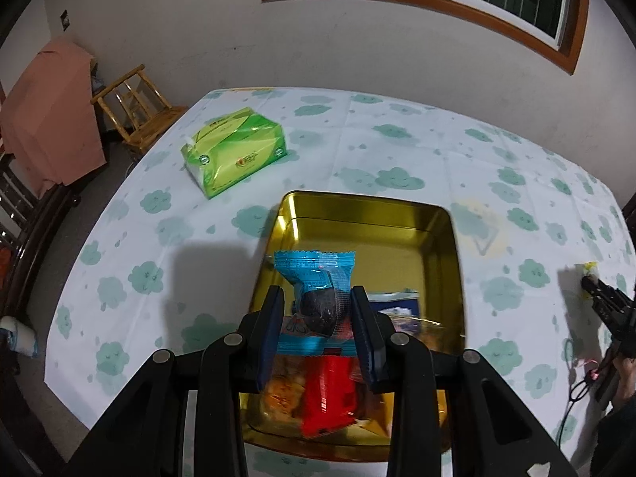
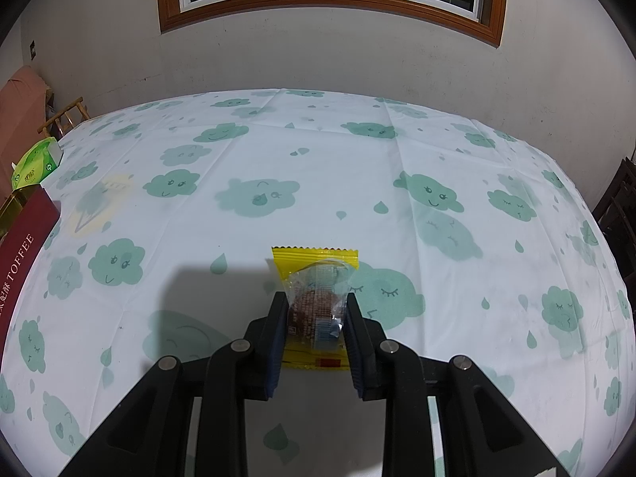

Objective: Organize snacks
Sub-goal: 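Carry the blue-wrapped candy over the gold tin with the left gripper while the right gripper holds the yellow candy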

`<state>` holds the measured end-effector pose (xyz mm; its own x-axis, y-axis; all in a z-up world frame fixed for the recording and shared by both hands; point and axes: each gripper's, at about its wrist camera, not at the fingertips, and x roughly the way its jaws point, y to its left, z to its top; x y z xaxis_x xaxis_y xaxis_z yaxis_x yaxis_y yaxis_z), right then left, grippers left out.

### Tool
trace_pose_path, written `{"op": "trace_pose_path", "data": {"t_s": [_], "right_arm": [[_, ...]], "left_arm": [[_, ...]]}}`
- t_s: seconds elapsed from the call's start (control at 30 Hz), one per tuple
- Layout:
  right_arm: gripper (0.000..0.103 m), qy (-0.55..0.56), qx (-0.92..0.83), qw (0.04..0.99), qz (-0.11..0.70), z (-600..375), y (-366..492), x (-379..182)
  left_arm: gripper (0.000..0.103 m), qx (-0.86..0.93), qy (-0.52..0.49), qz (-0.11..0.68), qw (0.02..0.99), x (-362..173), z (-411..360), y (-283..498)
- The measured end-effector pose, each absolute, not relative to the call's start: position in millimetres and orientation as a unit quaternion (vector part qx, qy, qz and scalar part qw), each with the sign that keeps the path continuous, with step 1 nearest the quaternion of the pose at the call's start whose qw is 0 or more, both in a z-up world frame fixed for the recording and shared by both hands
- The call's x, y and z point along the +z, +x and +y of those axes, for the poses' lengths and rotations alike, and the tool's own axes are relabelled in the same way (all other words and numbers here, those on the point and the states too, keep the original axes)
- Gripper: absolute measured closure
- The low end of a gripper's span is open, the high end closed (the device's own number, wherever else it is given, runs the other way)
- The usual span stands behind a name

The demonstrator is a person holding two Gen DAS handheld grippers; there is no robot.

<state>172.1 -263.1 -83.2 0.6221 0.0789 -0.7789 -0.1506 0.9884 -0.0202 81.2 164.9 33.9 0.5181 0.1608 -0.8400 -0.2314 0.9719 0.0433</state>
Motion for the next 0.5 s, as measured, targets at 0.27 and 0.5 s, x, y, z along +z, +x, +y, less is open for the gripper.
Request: {"op": "trace_pose_path", "data": {"t_s": [0.27,0.5], "right_arm": [[0.076,-0.042,0.064,0.9,0.43,-263.2,172.2,-83.2],[0.076,-0.042,0.064,0.9,0.43,-263.1,172.1,-83.2]], "left_arm": [[0.073,0.109,-0.04,0.49,0.864,11.0,187.6,95.8],[0.073,0.109,-0.038,0.508,0.854,-9.6,200.4,113.8]]}}
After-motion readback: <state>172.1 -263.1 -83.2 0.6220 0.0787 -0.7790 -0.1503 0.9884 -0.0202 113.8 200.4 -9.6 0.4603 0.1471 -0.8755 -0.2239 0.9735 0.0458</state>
